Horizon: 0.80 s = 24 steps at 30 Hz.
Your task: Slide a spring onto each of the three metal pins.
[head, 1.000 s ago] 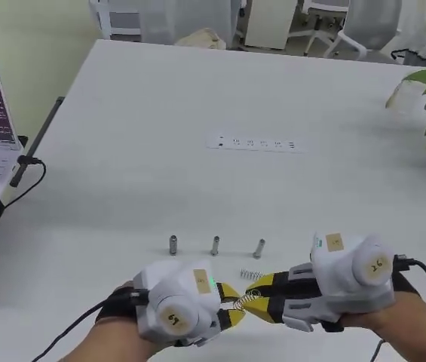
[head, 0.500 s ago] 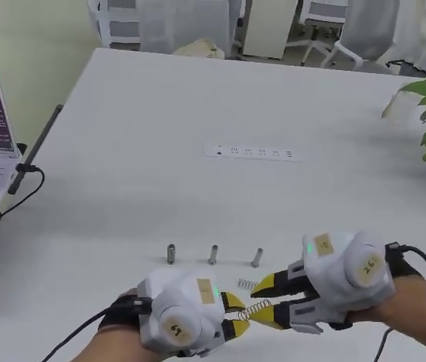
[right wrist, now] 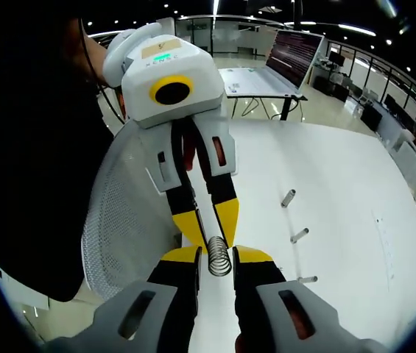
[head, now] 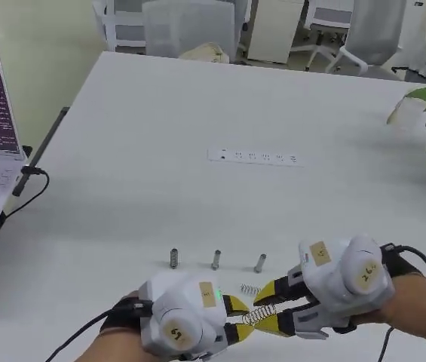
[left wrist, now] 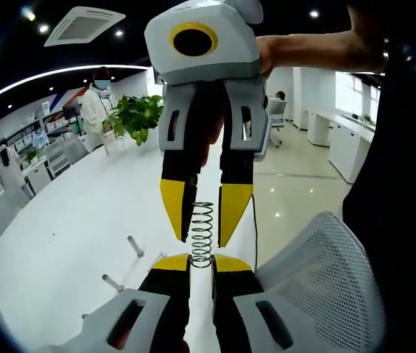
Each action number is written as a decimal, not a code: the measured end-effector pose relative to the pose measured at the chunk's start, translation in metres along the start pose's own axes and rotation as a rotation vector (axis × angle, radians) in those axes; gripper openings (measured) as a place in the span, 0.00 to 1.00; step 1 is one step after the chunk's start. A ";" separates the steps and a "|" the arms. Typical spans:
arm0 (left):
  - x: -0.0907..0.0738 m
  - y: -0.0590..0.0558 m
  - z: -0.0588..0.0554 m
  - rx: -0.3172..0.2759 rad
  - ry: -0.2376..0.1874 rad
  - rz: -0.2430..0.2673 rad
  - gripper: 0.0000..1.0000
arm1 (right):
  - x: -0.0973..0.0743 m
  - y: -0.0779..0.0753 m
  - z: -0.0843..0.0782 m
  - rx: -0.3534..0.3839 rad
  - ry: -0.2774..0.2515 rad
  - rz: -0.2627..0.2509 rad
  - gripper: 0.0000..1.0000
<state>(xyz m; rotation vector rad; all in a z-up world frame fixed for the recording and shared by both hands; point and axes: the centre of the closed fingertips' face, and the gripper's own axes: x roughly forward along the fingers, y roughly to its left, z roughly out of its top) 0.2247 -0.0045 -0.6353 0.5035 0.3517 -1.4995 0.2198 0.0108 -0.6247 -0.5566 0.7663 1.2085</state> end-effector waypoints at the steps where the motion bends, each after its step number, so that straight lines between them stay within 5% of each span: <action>1: 0.000 0.000 0.000 0.000 -0.001 0.000 0.02 | 0.000 0.000 0.001 -0.006 0.001 0.001 0.15; 24: 0.001 -0.004 0.001 0.009 0.000 -0.021 0.03 | 0.006 0.004 -0.002 -0.056 0.019 0.029 0.09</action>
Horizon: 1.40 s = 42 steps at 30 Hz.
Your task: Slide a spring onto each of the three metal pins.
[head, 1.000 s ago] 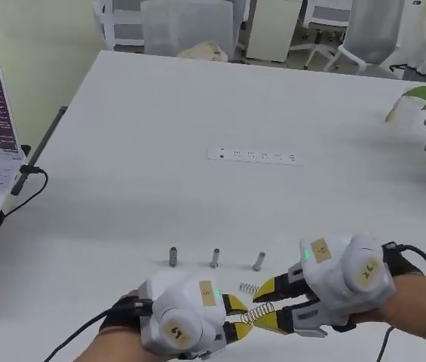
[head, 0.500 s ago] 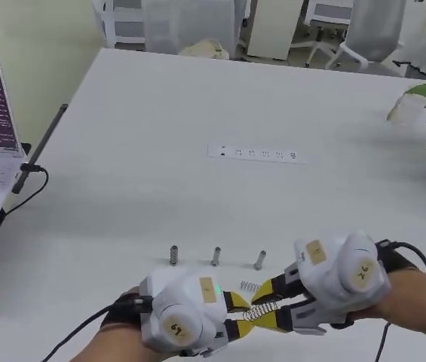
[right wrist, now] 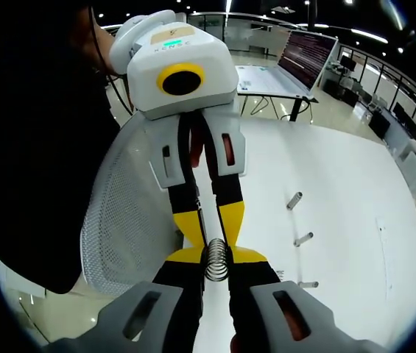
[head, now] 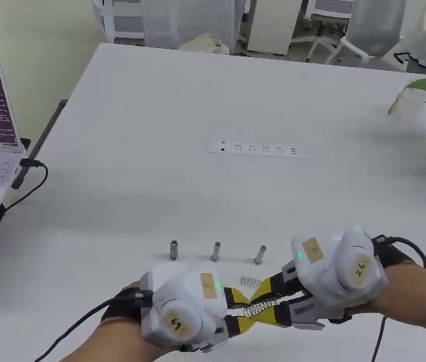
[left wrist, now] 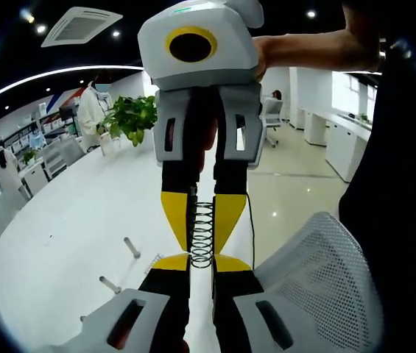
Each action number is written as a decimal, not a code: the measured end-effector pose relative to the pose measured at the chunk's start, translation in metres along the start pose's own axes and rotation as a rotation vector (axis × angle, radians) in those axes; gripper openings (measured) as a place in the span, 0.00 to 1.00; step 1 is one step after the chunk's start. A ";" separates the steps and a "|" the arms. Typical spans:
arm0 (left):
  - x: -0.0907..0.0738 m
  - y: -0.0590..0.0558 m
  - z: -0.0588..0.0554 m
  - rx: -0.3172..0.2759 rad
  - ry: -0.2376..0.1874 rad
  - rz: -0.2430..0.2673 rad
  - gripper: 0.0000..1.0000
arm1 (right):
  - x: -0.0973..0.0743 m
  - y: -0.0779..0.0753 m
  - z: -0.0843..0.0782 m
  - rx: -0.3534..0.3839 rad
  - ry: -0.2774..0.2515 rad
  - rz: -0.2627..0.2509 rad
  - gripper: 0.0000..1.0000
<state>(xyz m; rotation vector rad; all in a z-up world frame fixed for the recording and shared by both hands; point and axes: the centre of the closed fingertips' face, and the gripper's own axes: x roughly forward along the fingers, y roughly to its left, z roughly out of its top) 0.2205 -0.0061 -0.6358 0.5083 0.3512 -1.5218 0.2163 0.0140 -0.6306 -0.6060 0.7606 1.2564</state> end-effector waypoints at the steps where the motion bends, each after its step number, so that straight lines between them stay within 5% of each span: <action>1: 0.000 0.000 0.000 0.000 0.001 0.000 0.03 | 0.000 0.000 0.000 -0.002 0.003 0.000 0.09; 15: 0.007 -0.003 -0.011 0.000 0.025 0.001 0.03 | 0.005 0.002 -0.007 0.007 0.023 -0.011 0.09; 25: 0.001 -0.002 -0.031 -0.051 0.054 0.025 0.04 | 0.007 0.003 -0.013 0.026 0.025 -0.010 0.09; 42: -0.009 0.003 -0.044 -0.145 0.046 0.085 0.10 | 0.011 -0.005 -0.025 0.093 0.035 -0.019 0.09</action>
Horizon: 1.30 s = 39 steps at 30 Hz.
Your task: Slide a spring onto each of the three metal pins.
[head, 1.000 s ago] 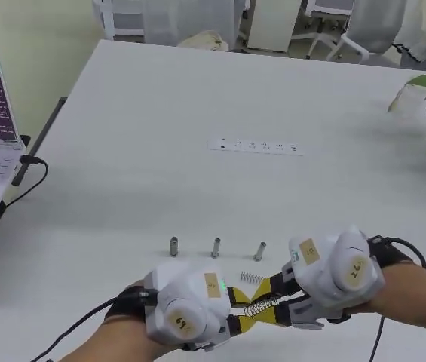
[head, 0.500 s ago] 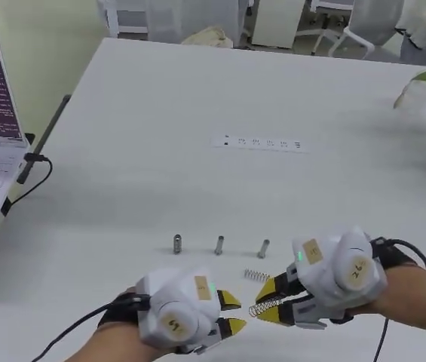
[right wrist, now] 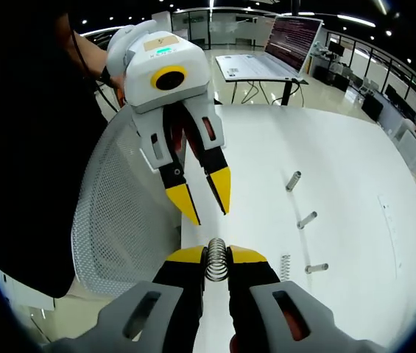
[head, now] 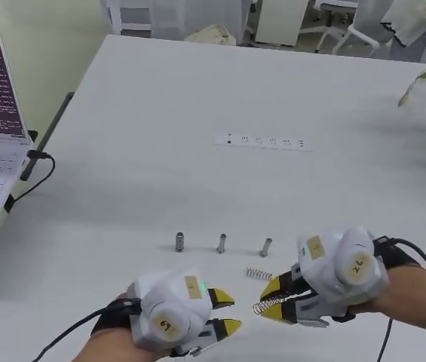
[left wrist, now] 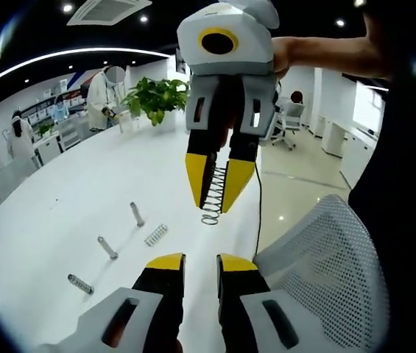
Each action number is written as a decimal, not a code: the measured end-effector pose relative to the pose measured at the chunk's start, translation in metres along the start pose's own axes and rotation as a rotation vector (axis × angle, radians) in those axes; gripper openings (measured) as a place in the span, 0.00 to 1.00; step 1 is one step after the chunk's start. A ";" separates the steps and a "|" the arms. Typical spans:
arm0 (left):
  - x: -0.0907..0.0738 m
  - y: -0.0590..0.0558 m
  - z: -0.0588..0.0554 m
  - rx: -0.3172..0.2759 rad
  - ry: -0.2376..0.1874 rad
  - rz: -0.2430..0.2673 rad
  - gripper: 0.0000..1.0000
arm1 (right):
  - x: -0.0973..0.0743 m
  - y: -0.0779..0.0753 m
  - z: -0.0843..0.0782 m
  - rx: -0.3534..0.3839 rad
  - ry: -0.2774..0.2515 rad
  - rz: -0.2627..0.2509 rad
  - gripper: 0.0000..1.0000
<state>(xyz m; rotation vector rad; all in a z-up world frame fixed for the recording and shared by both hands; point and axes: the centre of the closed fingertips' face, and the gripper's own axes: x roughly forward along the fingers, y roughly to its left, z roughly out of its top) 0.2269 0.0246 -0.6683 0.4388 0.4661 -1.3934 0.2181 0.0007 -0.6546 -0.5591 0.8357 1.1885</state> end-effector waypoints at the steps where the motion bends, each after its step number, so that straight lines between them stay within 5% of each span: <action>1: -0.001 0.000 0.000 -0.002 0.000 0.002 0.10 | 0.000 0.000 0.000 0.000 0.001 0.000 0.09; 20: -0.038 0.038 -0.026 -0.133 -0.017 0.148 0.17 | 0.005 -0.028 -0.017 0.025 0.077 -0.020 0.09; 39: -0.070 0.059 -0.048 -0.198 -0.013 0.247 0.24 | 0.009 -0.056 -0.018 0.015 0.135 -0.023 0.09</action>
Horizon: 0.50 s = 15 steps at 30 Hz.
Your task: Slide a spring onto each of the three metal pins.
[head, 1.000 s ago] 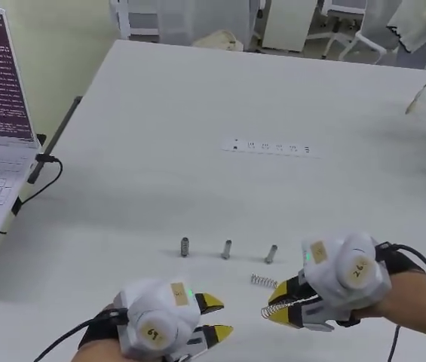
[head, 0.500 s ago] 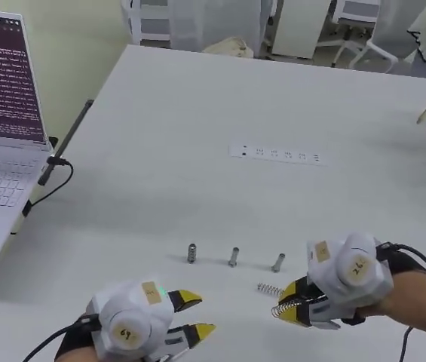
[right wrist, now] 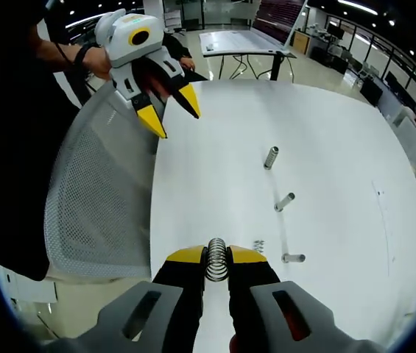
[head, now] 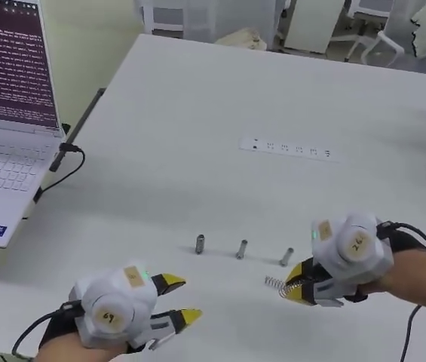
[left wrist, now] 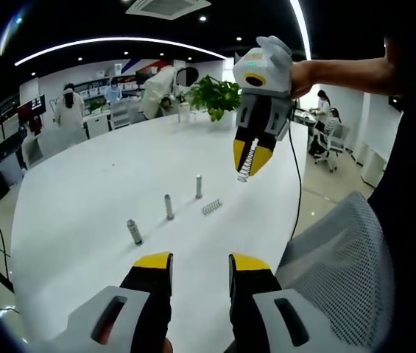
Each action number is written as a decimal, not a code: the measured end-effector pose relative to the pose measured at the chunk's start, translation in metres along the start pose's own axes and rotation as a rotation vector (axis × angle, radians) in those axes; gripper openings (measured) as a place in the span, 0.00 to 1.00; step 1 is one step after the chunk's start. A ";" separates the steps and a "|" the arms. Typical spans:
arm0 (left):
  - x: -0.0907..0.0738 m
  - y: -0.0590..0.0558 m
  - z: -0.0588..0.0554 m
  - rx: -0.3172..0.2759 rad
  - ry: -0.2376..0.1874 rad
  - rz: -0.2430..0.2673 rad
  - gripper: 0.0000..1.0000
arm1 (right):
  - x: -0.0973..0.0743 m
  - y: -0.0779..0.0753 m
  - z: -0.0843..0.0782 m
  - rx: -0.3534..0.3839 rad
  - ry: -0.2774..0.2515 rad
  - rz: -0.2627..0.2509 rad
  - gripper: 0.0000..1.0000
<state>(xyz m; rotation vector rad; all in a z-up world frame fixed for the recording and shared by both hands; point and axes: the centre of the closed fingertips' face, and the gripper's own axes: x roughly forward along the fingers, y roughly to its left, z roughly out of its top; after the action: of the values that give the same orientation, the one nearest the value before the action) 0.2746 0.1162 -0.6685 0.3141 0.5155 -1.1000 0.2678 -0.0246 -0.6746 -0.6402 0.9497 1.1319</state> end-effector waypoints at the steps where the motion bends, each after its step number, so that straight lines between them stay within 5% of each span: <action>1: -0.003 0.003 0.000 -0.007 -0.003 0.015 0.24 | 0.000 -0.002 0.000 0.001 0.002 -0.001 0.09; 15: -0.026 0.026 -0.014 -0.053 0.002 0.090 0.32 | 0.010 -0.041 0.006 0.015 0.025 -0.046 0.09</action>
<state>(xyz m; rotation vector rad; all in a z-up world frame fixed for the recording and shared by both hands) 0.2854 0.1542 -0.6662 0.2894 0.5267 -0.9976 0.3097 -0.0282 -0.6819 -0.6620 0.9594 1.0771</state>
